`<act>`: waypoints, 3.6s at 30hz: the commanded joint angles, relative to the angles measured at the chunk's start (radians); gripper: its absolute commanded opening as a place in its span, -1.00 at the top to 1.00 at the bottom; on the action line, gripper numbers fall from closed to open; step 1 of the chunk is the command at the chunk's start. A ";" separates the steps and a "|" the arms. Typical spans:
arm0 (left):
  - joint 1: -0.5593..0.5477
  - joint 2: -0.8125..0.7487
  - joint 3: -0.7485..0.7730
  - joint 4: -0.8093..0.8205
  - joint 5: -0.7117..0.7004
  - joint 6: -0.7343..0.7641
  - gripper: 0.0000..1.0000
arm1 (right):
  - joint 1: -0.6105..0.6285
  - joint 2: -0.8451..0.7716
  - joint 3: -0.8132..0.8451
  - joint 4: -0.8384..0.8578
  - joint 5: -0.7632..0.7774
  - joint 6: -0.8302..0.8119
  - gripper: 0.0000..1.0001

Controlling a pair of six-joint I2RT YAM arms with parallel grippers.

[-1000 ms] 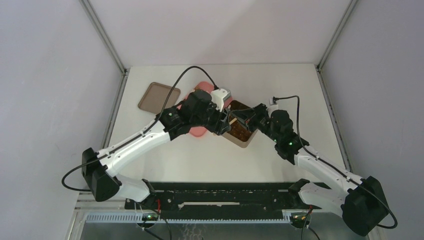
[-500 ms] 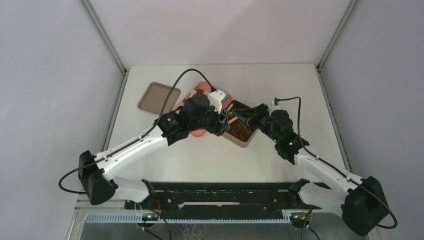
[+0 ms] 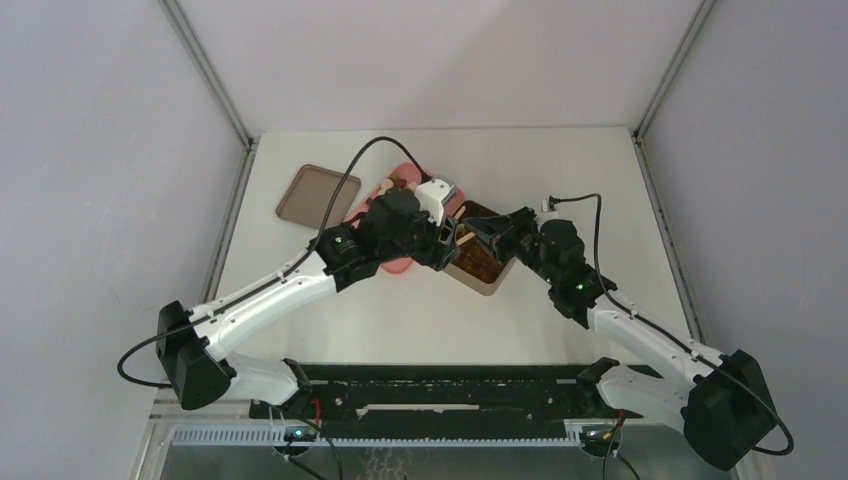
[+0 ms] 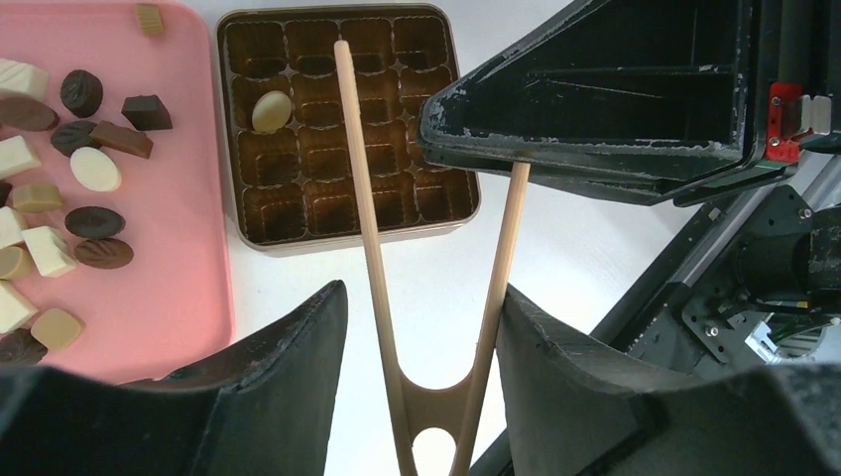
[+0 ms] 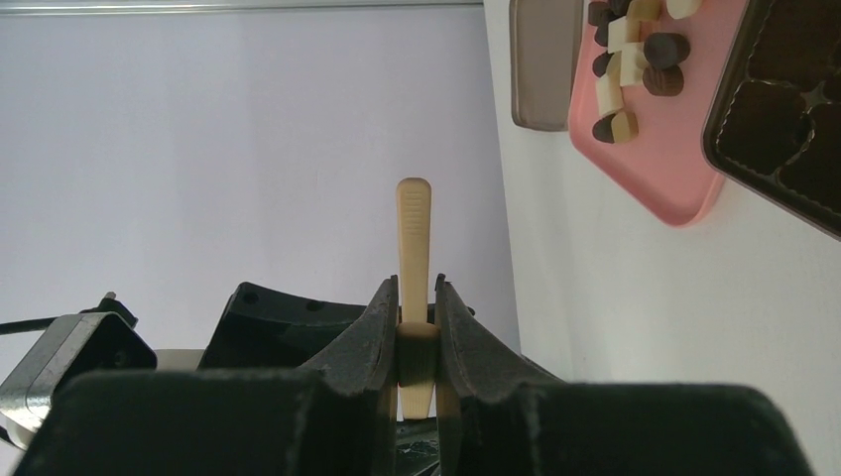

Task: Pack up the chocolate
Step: Adjust the clamp, then move the packing box to the center of the board.

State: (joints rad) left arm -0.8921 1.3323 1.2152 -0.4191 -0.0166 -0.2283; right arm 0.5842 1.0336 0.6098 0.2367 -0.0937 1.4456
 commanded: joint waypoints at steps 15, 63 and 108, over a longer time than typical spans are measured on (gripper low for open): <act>0.002 -0.036 -0.026 0.123 -0.079 0.046 -0.20 | 0.022 0.008 0.008 0.039 -0.036 0.020 1.00; 0.322 -0.044 -0.017 -0.380 -0.031 0.088 0.20 | -0.337 0.465 0.408 -0.336 -0.063 -1.048 -0.65; 0.421 0.172 0.052 -0.458 -0.025 0.059 0.16 | -0.211 0.199 0.377 -0.603 0.001 -1.231 -0.80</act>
State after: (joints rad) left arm -0.4789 1.4635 1.1770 -0.8501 -0.0414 -0.1490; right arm 0.3691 1.3998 1.0149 -0.3115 -0.2390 0.2249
